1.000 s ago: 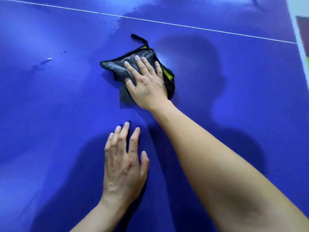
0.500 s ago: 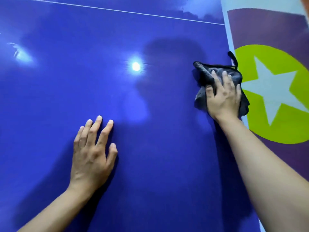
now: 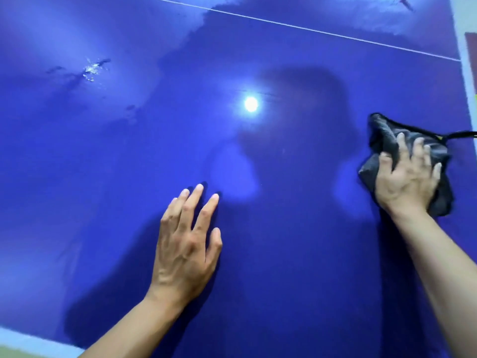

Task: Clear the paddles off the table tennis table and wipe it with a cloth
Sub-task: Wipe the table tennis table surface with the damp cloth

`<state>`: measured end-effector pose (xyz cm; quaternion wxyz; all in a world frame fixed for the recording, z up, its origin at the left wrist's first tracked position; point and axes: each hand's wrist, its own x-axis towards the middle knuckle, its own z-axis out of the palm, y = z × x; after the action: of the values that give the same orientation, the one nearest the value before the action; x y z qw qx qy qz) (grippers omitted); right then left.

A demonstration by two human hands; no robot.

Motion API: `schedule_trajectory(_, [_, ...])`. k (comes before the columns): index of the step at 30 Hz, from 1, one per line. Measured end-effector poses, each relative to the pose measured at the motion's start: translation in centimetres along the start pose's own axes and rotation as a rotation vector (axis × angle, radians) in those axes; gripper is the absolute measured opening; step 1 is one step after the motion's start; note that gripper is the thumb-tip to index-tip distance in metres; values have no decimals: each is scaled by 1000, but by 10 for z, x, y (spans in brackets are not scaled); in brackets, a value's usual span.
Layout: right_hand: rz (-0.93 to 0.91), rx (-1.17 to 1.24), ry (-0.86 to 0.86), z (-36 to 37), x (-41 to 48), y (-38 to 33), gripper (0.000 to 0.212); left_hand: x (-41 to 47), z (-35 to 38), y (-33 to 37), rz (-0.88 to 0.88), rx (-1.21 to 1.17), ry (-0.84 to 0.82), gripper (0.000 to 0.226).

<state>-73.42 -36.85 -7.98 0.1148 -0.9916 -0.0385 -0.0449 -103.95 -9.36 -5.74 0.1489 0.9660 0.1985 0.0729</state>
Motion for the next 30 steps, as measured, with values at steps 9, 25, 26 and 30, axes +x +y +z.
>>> schedule_trajectory(9, [-392, -35, -97, 64, -85, -298, 64, -63, -29, -122, -20, -5, 34, 56])
schedule_trajectory(25, [-491, 83, -200, 60, -129, -323, 61, -71, -23, -70, 93, 20, -11, 55])
schedule_trajectory(26, [-451, 75, -197, 55, -123, -295, 61, -74, -18, -54, 121, 18, -23, 55])
schedule_trajectory(30, [-278, 38, -158, 28, -98, -168, 61, -93, 3, 12, 215, -2, -47, 54])
